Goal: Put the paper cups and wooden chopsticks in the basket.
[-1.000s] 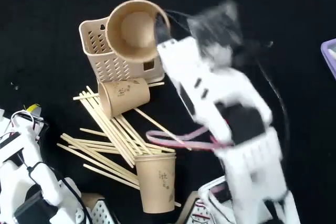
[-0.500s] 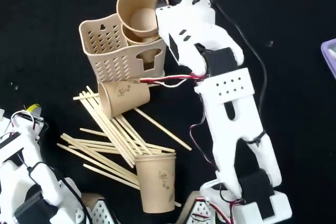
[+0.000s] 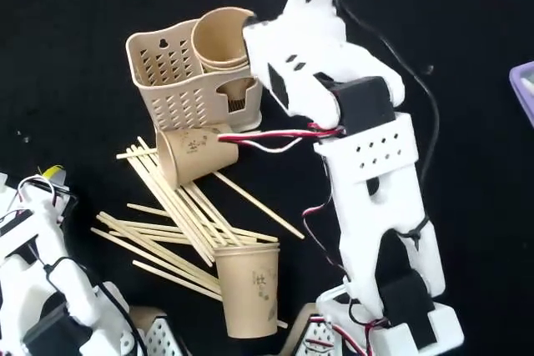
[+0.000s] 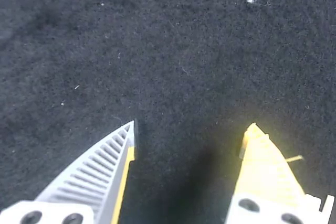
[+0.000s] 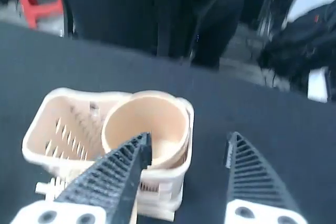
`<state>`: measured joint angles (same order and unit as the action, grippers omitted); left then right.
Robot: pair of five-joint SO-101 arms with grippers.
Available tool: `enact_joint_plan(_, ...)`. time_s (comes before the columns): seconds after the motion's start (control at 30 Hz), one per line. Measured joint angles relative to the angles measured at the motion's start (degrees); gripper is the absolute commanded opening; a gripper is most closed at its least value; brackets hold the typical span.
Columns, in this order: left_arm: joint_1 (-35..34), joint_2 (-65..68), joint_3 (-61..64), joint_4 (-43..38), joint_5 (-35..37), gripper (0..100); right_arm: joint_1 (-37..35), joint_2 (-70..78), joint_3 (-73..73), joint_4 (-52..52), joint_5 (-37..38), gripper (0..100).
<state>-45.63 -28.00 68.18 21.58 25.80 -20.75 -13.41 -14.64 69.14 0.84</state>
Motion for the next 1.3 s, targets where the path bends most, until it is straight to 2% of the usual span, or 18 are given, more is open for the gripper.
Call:
enact_joint_plan(0.23, 0.00, 0.00, 0.00, 0.00, 0.00, 32, -6.24, 0.26, -0.18, 13.89, 0.18, 22.0)
enact_joint_plan(0.4, 0.00, 0.00, 0.00, 0.00, 0.00, 32, -14.77, 0.18, 9.14, 13.63, 0.18, 22.0)
enact_joint_plan(0.5, 0.00, 0.00, 0.00, 0.00, 0.00, 32, -20.31, -1.05, 20.40, 7.30, 0.18, 22.0)
enact_joint_plan(0.6, 0.00, -0.09, 0.00, 0.00, 0.00, 32, -23.65, -3.69, 34.46, -3.96, 0.18, 21.9)
enact_joint_plan(0.73, 0.00, -0.18, 0.00, 0.00, 0.00, 32, -25.58, -6.68, 49.76, -21.19, 0.09, 21.9)
enact_joint_plan(0.83, 0.00, -0.18, 0.00, 0.00, 0.00, 32, -25.67, -8.09, 54.59, -29.19, -0.44, 21.9)
enact_joint_plan(1.13, 0.00, -0.18, 0.00, 0.00, 0.00, 32, -25.85, -8.44, 55.82, -33.67, -7.03, 22.3)
enact_joint_plan(1.3, 0.00, -0.18, 0.00, 0.00, 0.00, 32, -25.85, -8.35, 60.04, -40.97, -7.65, 22.3)
